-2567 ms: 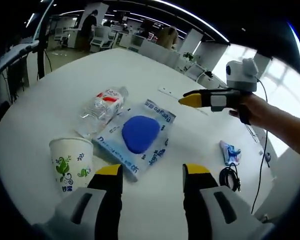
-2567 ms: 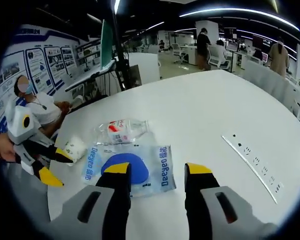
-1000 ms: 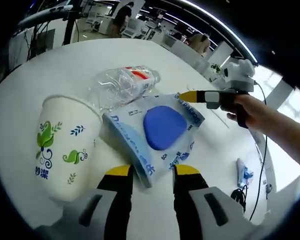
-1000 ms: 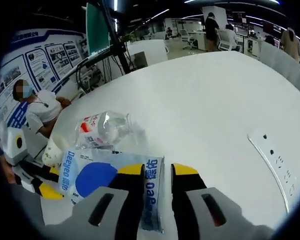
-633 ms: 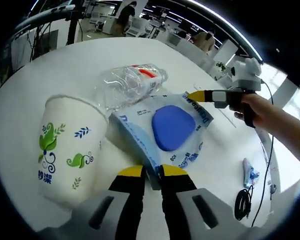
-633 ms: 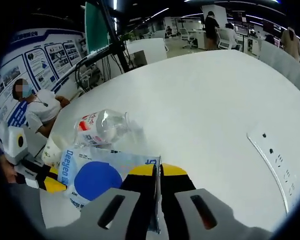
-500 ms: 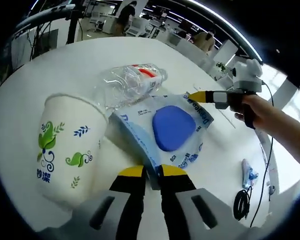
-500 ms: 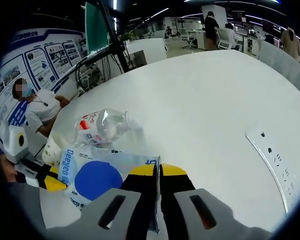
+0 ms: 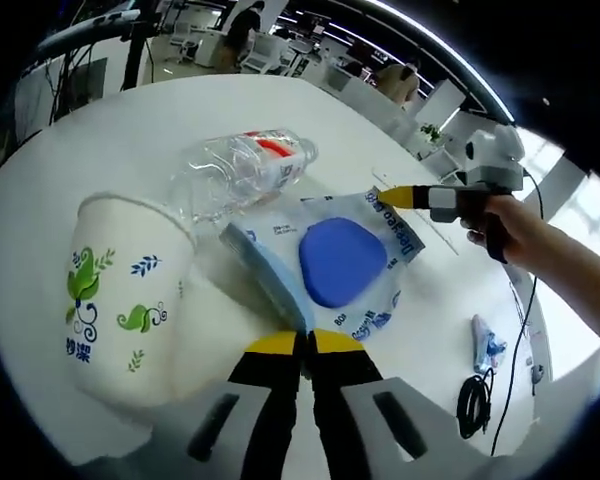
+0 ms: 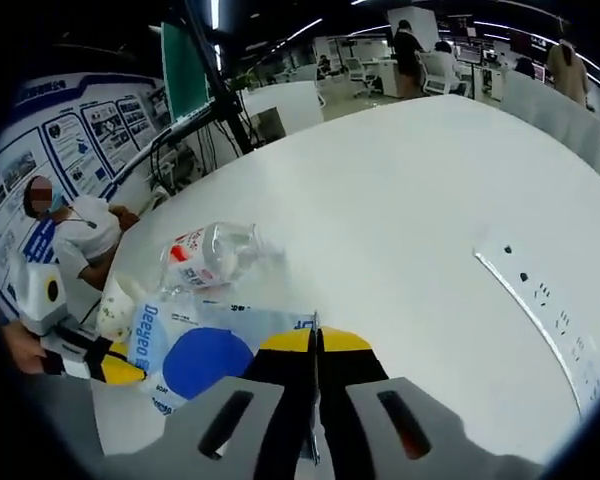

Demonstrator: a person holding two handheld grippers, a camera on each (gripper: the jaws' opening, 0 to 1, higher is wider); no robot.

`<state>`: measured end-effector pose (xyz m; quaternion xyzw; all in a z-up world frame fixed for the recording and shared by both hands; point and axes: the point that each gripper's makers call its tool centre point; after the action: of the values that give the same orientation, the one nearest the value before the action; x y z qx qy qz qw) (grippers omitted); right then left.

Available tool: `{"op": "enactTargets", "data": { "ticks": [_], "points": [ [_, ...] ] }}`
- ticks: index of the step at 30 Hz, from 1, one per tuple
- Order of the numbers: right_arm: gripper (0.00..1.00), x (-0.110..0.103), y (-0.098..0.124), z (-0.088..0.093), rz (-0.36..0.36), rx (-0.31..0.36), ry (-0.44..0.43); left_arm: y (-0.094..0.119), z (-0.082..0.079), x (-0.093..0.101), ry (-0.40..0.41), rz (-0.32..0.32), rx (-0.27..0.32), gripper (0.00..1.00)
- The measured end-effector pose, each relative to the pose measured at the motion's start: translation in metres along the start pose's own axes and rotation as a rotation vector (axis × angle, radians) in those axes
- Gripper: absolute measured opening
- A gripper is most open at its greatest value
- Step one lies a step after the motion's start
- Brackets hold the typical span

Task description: Arrange the tabletop items into an orderly group along one side of the table until the central work area is clear of visible clutter.

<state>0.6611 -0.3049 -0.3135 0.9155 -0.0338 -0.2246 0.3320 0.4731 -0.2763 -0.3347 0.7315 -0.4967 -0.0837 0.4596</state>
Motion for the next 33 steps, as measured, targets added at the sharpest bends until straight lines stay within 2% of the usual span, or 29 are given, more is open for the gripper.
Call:
{"op": "enactTargets", "data": {
  "ticks": [16,27,33],
  "points": [
    [0.00,-0.002,0.055,-0.005,0.079,0.068,-0.021,0.013,-0.015,0.024,-0.077,0.085,0.007,0.00],
    [0.00,-0.001,0.092,-0.001,0.142,0.123,-0.051,0.022,-0.025,0.043,-0.141,0.159,0.003,0.00],
    [0.00,-0.006,0.122,0.006,0.192,0.163,-0.077,0.025,-0.031,0.056,-0.193,0.212,-0.005,0.00]
  ]
}}
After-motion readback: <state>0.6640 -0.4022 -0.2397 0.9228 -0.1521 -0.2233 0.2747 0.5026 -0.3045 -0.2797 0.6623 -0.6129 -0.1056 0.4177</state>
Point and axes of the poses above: the point that each gripper's makers call its tool centre point, and the gripper's own axes: y roughly backward along the fingers, x roughly to its right, z roughly out of its underside, and after that the axes turned 12 degrees about -z, right-handed
